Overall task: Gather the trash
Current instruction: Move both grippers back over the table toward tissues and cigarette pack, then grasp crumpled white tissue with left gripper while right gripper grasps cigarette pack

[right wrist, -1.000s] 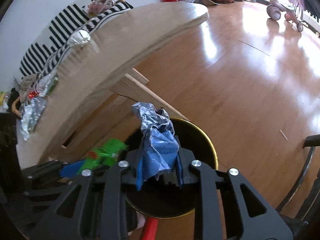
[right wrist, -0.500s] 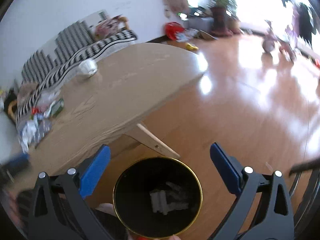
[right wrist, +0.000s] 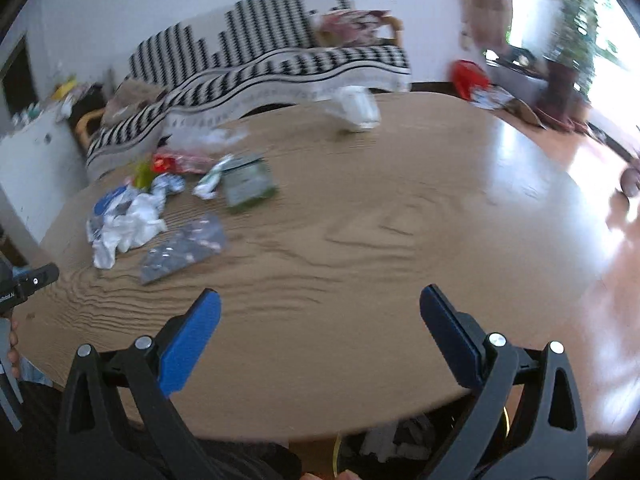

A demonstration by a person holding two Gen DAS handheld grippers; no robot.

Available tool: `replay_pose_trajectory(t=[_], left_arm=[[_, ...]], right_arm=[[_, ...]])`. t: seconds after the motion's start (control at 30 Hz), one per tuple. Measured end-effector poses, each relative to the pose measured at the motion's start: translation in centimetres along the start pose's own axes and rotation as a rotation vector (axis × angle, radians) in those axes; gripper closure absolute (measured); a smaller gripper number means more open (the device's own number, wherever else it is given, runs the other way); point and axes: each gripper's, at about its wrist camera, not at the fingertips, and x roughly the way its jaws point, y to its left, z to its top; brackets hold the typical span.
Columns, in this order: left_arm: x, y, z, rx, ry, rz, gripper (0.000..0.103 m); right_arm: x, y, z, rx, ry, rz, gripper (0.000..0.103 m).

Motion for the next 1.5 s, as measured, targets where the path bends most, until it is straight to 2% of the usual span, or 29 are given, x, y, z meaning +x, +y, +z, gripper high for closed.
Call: replay_pose_trajectory(t=[0.23, 0.4, 0.53, 0.73, 0.83, 0.87, 0.97, 1.17, 1.2, 1.27, 1.3, 1.37, 1.5], left_arm=[[3.8, -2.2, 0.3, 0.033, 0.046, -0.071, 0.006], [6.1, -3.5, 1.8, 0.047, 0.043, -0.115, 0.006], [7.7, -4.2, 2.8, 0.053, 0.054, -0.120, 0.006], [9.8, -4.6, 3.4, 0.029, 0.082, -0.131, 0.006], [10.2, -5.5, 3.3, 0.069, 0.056, -0.095, 0.006], [10.2, -5.6, 3.2, 0.079, 0.054, -0.088, 0.006], [10.3, -6.0, 3.2, 0.105, 0.060, -0.082, 0.006], [10.2, -5.4, 3.2, 0.091, 0.053, -0.124, 0.006], [10.2, -5.4, 3.2, 0.086, 0.050, -0.127, 0.007], [9.9, -5.3, 3.2, 0.085, 0.037, -0.134, 0.023], [9.8, -5.3, 3.3, 0.089, 0.031, -0.134, 0.038], [9.7, -5.2, 3.3, 0.082, 0.030, -0.141, 0.043], [9.6, -5.1, 3.3, 0.079, 0.029, -0.140, 0.044]], right_arm=[[1.8, 4.5, 2.6, -0.053, 0.024, 0.098, 0.007], [3.3, 5.3, 4.5, -0.098, 0.014, 0.063, 0.007], [6.3, 5.2, 6.8, -0.119, 0.020, 0.042, 0.007], [13.8, 6.4, 9.5, -0.189, 0.158, 0.058, 0.007], [16.6, 6.9, 9.3, -0.247, 0.233, 0.062, 0.005], [16.7, 7.1, 9.2, -0.289, 0.207, 0.056, 0.005], [17.4, 6.9, 9.8, -0.307, 0.231, 0.086, 0.005], [18.3, 7.0, 10.8, -0.341, 0.270, 0.102, 0.005], [18.4, 7.0, 10.8, -0.341, 0.265, 0.104, 0.005], [18.4, 7.0, 10.8, -0.339, 0.253, 0.107, 0.005], [18.5, 7.1, 11.1, -0.339, 0.251, 0.107, 0.005], [18.5, 7.1, 11.1, -0.340, 0.249, 0.107, 0.005], [18.5, 7.2, 10.8, -0.343, 0.251, 0.109, 0.005]])
